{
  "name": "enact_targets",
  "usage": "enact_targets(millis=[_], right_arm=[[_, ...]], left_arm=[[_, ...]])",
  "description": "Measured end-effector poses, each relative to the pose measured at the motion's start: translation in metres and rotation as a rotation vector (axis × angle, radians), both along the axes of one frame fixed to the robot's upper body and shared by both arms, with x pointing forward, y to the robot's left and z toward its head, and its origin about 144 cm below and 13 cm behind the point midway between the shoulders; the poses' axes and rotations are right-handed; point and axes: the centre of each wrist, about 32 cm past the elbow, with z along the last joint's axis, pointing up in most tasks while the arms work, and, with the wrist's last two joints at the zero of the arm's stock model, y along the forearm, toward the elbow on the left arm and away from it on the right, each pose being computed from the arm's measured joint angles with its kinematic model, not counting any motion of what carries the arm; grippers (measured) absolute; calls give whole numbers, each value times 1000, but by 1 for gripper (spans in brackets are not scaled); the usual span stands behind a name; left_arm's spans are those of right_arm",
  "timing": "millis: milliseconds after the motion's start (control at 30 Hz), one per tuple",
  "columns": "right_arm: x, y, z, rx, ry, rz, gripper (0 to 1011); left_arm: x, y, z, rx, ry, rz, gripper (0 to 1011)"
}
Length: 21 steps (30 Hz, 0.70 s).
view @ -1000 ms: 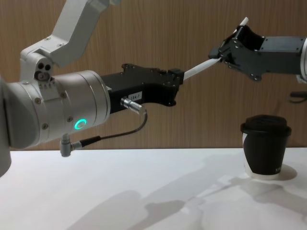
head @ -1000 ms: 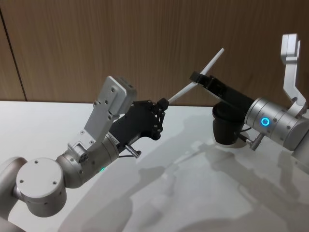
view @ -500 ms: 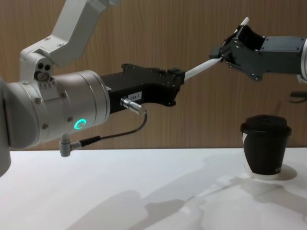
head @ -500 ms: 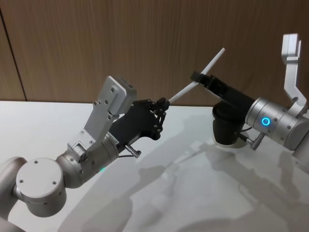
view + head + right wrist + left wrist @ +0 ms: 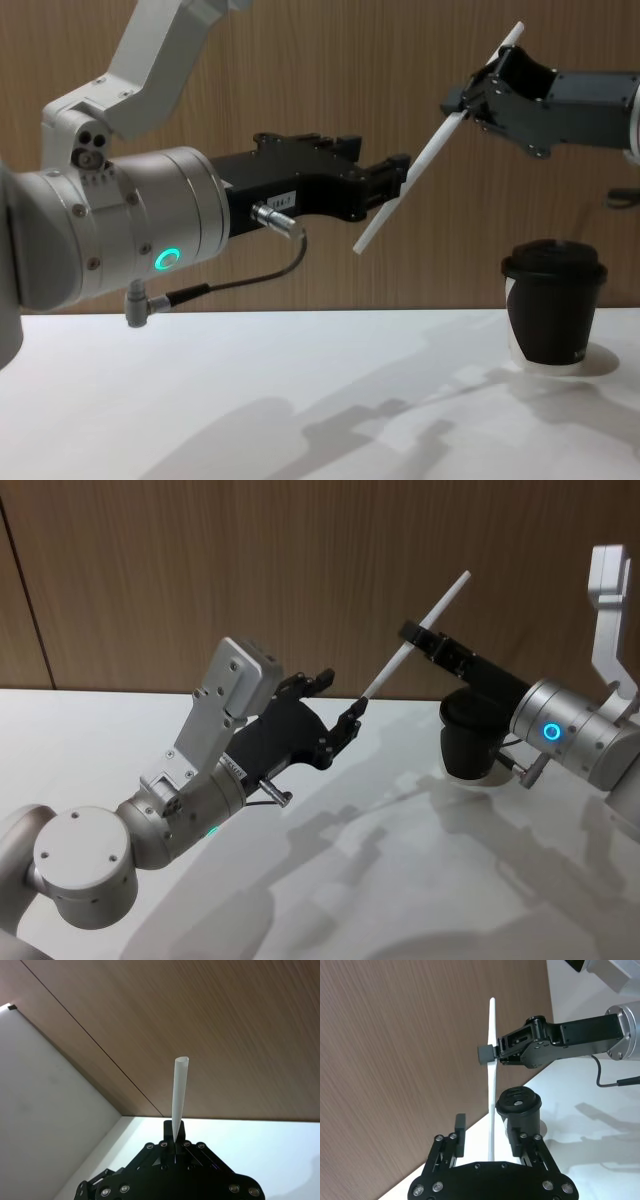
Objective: Pick up the straw with one hand, pass it to the other hand, and insert it into the cup.
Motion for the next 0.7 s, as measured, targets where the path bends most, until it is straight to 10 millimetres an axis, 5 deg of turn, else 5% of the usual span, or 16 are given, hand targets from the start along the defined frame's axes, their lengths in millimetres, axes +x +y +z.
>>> enact_targets(millis=[433, 700], right_arm=[[3, -8, 4, -106, -161, -11, 7], [5, -17, 9, -195, -287, -22, 7]], left_arm=[[0, 0, 0, 0, 0, 0, 906], [0, 0, 0, 0, 0, 0, 1003]])
